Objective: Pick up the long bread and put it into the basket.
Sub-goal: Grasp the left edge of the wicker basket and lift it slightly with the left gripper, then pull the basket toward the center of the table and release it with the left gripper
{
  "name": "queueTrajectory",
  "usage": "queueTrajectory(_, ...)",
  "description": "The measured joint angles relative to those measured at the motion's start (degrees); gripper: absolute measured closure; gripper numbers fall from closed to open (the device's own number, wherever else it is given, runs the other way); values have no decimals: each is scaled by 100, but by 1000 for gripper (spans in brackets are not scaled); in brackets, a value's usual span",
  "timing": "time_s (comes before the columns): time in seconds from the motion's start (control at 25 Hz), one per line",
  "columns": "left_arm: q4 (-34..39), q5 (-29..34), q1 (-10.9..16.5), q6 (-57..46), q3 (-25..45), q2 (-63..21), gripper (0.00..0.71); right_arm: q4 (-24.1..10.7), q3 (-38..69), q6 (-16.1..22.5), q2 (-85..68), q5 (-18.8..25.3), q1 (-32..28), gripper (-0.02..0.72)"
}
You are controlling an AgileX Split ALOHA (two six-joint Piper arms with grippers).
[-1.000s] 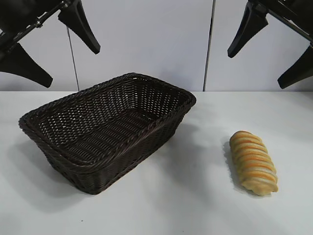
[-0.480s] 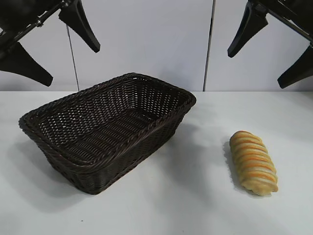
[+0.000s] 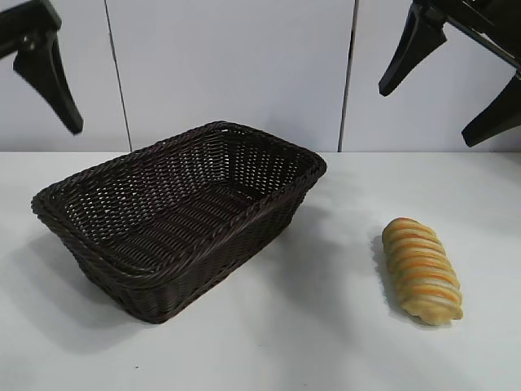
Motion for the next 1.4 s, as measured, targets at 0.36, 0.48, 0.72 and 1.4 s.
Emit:
queueTrajectory(0.36,-296,-690,0,-4,0,1276,20,0,0,-19,0,0,0,9)
queueTrajectory(0.48,-337,-777,0,-4,0,1482,42,0,0,-20,0,0,0,9)
queueTrajectory(0.72,-507,-913,0,-27,-96,1505,368,2,0,-42,0,0,0,9)
queueTrajectory(1.4,-341,115,-29,529,-1524,1556,611,2,0,-42,0,0,0,9)
